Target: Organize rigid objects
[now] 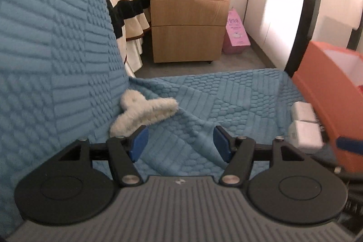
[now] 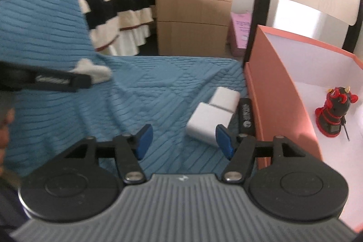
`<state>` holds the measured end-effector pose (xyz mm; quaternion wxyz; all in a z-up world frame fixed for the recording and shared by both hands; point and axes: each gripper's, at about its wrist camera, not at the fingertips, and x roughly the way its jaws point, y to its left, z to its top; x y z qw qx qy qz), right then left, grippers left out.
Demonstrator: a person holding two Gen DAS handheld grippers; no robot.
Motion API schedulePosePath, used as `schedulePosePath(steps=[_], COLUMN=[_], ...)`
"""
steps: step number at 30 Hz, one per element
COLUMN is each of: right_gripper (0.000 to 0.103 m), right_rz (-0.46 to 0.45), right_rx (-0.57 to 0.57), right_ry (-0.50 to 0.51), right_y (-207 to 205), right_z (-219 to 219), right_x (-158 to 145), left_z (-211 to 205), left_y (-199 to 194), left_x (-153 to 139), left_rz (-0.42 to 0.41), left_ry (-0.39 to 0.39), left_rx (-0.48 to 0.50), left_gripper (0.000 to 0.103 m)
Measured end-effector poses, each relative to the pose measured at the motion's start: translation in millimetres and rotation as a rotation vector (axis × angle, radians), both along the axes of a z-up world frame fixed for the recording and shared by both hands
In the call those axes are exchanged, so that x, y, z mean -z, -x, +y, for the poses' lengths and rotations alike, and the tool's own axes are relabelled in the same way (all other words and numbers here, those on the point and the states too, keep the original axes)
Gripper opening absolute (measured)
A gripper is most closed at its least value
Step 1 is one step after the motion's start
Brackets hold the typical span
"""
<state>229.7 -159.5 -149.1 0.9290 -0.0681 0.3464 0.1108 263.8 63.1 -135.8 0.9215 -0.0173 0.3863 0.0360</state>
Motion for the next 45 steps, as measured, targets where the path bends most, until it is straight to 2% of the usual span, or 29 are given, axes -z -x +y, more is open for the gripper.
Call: schedulePosePath(steps=[5,13,18,22,28,31,35,36,38,45], right_gripper=[0.063,0.063,0.064,0.064,0.062,0.062,0.062,0.062,0.062,0.062], right_rz=[0.029,0.089,0.126,0.193,0.193,0.192,0.205,0.206,0.203,0.197], right_rx=[0.070,0.112,0.120,0.142,0.121,0.110,0.090,0.083,0.070,0.039], right_ry=[0.049,0.076,0.049,0.003,0.009,0.017,0.016,0.013,0.016,0.021], right_y=[-28.5,-52.1,-62.8,-69.5,-69.3,-67.8,-64.5,-62.8,-59.1,-45.7], right_z=[0.1,0.7,-1.7,-7.8,-6.2,-5.4,-5.1,-5.4,-5.4,-8.1], right_x=[11.7,24.9,30.8,37.7,39.1,38.2,36.5,36.0,34.5,28.7], left_z=[2.1,6.5,21.1,23.8,21.2,22.8,23.3,22.7,20.8,7.9], left_y=[-23.6,-52.0,-64.4,-67.7,-68.6,-67.6,-64.3,-62.2,-57.9,-31.1], left_x=[12.1,24.7,35.4,41.8,48.6,52.0,53.5,52.6,48.9,38.9], left_rz=[0.039,0.073,0.120,0.139,0.170,0.183,0.185,0.179,0.162,0.132], left_ry=[-0.075,-0.186,-0.158,-0.156,-0.161,-0.174,-0.181,-0.172,-0.137,-0.001], left_rx=[0.003,0.011,-0.040,-0.055,-0.037,-0.052,-0.055,-0.053,-0.045,-0.019], left_gripper=[0.069,0.069,0.069,0.069,0.068,0.058,0.028,0.025,0.021,0.020])
